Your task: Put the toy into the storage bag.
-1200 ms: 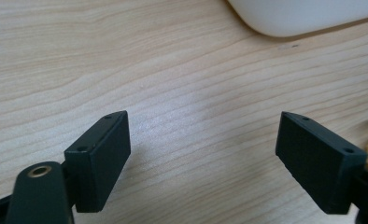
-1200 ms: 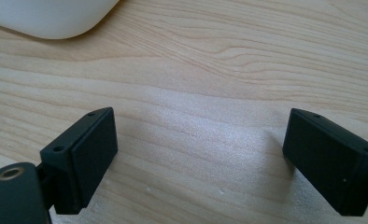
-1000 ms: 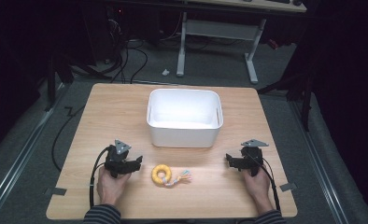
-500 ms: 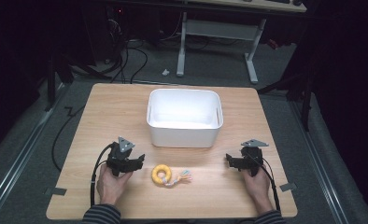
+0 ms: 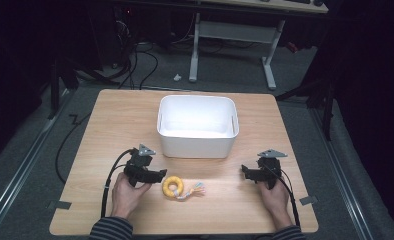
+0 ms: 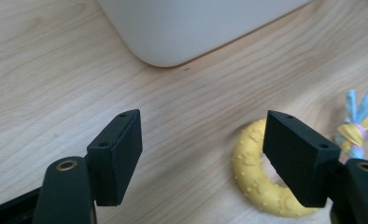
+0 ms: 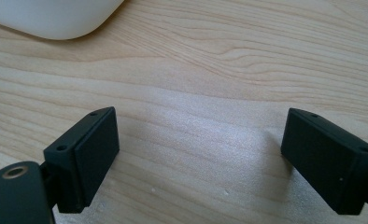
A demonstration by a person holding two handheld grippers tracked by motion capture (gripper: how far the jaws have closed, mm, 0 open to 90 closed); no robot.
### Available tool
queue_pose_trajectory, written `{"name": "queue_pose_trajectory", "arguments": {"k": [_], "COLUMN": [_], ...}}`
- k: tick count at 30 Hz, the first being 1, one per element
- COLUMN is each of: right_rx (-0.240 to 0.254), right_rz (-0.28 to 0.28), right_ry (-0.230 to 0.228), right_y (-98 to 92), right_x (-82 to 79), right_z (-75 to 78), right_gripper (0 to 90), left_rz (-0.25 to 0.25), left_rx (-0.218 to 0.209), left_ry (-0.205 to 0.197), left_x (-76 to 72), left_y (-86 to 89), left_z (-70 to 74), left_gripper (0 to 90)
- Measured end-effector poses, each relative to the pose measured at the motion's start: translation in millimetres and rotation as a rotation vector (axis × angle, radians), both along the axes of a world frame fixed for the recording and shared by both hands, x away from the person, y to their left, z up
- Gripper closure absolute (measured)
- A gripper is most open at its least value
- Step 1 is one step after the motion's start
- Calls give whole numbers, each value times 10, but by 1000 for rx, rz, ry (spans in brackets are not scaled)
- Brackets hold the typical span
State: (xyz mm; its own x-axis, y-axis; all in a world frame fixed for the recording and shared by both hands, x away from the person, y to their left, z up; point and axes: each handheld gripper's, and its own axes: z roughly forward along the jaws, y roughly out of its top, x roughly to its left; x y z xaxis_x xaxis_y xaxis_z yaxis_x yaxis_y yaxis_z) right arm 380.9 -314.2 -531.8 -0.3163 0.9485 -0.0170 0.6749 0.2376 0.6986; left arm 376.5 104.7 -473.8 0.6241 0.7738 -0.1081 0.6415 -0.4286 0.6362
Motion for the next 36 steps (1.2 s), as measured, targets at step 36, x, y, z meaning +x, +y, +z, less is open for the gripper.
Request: {"name": "queue_pose_trajectory", "arguments": {"k": [36], "right_rx": [0], "right_rz": [-3], "right_ry": [-1], "right_y": [2], "right_x": [-4], "right_z": [0], "right_gripper": [115], "left_rz": [-142], "left_rx": [181], "left_ry": [156], "left_x": [12], "left_y": [-455], "left_z": [-239], "left_gripper": [540]}}
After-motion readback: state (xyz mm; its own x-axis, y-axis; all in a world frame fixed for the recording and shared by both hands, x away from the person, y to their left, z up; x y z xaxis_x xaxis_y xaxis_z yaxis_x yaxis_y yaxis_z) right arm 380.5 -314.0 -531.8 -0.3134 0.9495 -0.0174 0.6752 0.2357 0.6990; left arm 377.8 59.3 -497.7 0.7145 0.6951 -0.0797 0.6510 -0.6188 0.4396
